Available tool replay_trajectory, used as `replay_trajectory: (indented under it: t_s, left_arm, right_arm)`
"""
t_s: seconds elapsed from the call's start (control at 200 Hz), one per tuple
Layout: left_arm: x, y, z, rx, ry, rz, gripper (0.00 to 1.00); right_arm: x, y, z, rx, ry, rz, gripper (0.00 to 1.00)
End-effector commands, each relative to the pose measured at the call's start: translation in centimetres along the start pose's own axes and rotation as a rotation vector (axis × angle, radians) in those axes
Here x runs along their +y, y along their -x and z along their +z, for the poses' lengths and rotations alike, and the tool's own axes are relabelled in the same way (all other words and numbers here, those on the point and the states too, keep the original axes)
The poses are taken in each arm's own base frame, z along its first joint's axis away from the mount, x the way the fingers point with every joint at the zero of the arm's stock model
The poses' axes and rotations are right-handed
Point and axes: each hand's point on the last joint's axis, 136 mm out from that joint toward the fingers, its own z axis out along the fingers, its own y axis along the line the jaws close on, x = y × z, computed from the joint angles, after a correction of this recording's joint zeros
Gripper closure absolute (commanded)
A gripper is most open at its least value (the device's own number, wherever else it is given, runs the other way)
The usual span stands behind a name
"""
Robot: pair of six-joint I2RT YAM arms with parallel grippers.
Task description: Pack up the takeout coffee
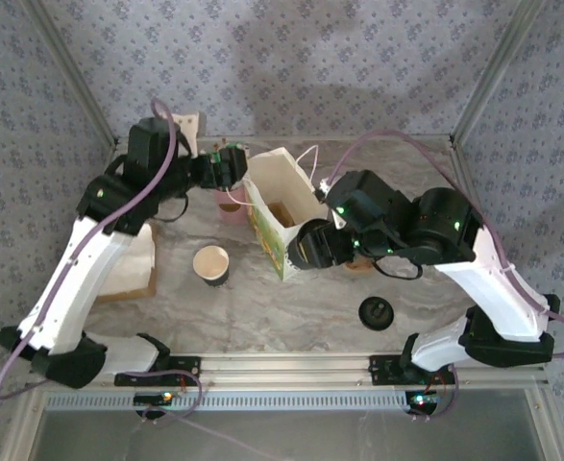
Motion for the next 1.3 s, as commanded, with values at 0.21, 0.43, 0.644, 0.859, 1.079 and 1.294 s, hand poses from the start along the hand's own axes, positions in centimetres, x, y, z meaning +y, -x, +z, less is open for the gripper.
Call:
replay_trajectory:
  t_s: [0.21, 0.43, 0.644, 0.859, 1.079, 1.294]
  left_arm:
    - [-1.9, 4.4, 7.1, 0.052, -0.205, -0.031, 0.00]
    - [-1.6, 4.0, 12.8, 0.146, -0.238, -0.053, 0.01]
    - [-1.8, 2.0, 17.3, 0.269, -0.299, -0.097, 0.01]
    - [-2.8, -0.3, 18.7, 0.333, -0.346, -0.118, 0.01]
    - [-4.3, -2.5, 18.1, 0.371, -0.377, -0.118, 0.01]
    - [-5.8, -4.0, 16.8, 0.381, -0.415, -0.114, 0.01]
  right_arm:
    - [-1.9, 3.8, -0.1, -0.045, -0.030, -0.029, 0.40]
    - [-3.3, 6.5, 0.9, -0.079, -0.030, 0.023, 0.41]
    - [-4.4, 8.2, 2.0, -0.089, -0.021, 0.060, 0.41]
    - [-5.4, 9.0, 2.5, -0.089, -0.020, 0.093, 0.42]
    - [-5.8, 8.8, 2.1, -0.089, -0.024, 0.103, 0.42]
    - [-5.9, 8.4, 1.4, -0.096, -0.036, 0.113, 0.42]
